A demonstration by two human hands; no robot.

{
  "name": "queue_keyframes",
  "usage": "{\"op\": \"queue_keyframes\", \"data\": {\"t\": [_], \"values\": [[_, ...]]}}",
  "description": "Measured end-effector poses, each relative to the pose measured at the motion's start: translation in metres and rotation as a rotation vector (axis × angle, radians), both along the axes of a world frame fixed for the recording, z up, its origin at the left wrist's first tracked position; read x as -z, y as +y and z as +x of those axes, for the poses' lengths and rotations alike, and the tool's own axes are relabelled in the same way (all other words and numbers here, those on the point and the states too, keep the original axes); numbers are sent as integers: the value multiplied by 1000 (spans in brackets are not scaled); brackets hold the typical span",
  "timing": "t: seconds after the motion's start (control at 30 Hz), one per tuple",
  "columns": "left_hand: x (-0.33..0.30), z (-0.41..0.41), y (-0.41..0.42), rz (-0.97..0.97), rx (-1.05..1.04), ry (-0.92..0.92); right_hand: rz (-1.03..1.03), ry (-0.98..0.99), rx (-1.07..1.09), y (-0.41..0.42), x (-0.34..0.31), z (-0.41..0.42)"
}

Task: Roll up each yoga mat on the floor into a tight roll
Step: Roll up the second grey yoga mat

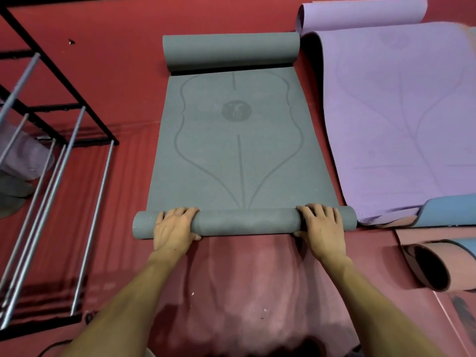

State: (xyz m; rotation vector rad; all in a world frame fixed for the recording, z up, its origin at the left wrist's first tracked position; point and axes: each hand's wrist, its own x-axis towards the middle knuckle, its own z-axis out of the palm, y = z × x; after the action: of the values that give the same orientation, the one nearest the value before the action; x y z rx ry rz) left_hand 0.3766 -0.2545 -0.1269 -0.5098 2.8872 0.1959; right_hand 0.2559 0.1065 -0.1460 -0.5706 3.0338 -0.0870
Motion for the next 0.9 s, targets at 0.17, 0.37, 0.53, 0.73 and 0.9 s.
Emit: {"op": "queue_keyframes", "data": {"t": [0.17,0.37,0.53,0.73,0.9], "values": [[-14,-15,-7,60,-20,-101,74,-171,-22,-3,-19,-21],[-23,-15,-15,211,-41,-322,162,-432,-56,4,-39,-35],[-23,-8,-12,263,-105,-229,12,-457,39,7,-31,-32],[-20,-8,-14,294,-138,-94,16,-310,23,10,-30,-29],[-22,-13,-16,283,-131,-147,-16,-284,68,3,-32,-28]]}}
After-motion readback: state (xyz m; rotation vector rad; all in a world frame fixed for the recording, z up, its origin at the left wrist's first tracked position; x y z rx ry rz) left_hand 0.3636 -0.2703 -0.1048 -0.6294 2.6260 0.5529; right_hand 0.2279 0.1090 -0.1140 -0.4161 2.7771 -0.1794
